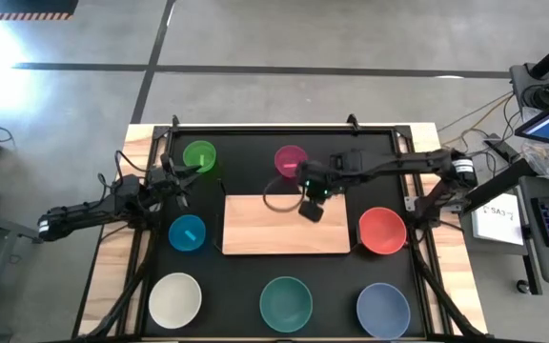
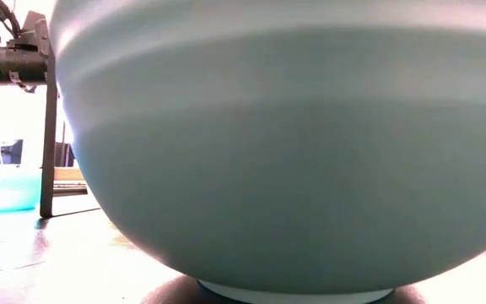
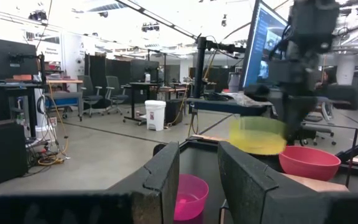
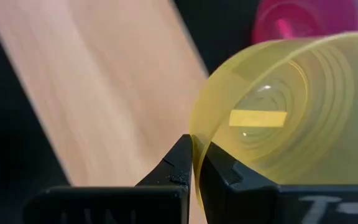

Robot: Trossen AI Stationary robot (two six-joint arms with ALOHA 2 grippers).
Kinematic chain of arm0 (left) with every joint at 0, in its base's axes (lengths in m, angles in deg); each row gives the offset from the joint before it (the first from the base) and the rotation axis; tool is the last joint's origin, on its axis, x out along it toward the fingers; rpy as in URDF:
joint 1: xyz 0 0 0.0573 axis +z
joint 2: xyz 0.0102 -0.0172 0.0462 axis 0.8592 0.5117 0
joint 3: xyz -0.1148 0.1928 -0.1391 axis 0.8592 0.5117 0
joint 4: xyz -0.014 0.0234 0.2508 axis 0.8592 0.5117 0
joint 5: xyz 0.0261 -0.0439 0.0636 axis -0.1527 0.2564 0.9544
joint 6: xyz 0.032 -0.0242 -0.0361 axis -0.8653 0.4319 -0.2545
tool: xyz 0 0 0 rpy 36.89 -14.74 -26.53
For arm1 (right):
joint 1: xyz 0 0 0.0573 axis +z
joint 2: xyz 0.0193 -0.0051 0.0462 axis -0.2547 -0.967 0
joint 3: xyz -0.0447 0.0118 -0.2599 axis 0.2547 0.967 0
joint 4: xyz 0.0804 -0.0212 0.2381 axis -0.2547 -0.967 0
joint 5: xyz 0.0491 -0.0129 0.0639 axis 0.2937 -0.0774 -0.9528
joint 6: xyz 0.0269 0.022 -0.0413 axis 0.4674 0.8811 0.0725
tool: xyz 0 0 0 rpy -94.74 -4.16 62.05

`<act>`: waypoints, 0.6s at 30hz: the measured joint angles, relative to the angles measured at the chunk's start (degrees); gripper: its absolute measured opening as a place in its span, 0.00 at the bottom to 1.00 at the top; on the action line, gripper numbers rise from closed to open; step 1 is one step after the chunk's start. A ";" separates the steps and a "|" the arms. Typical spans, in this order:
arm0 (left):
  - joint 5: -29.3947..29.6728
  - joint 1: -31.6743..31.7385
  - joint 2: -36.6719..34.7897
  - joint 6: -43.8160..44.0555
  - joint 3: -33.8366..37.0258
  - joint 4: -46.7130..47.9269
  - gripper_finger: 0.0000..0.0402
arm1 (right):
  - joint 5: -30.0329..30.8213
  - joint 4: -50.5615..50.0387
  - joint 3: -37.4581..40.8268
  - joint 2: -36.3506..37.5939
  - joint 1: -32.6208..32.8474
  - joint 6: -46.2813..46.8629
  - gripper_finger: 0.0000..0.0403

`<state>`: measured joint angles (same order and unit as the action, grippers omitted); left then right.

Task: Place and stack bowls onto a shelf
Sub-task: Put the yellow bowl on the shelf

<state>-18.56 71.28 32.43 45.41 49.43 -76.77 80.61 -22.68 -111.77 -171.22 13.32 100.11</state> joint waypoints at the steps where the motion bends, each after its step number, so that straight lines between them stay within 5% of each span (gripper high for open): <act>1: 0.02 0.02 0.02 -0.02 0.02 -0.02 0.24 | 0.02 -0.77 0.02 -0.47 0.93 0.52 0.02; 18: 0.00 0.00 0.00 0.00 0.02 0.20 0.24 | 0.02 -5.22 0.90 -7.19 8.34 2.36 0.02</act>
<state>-18.57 71.28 32.44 45.41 49.44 -76.57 80.63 -27.90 -110.88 -178.41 21.67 102.47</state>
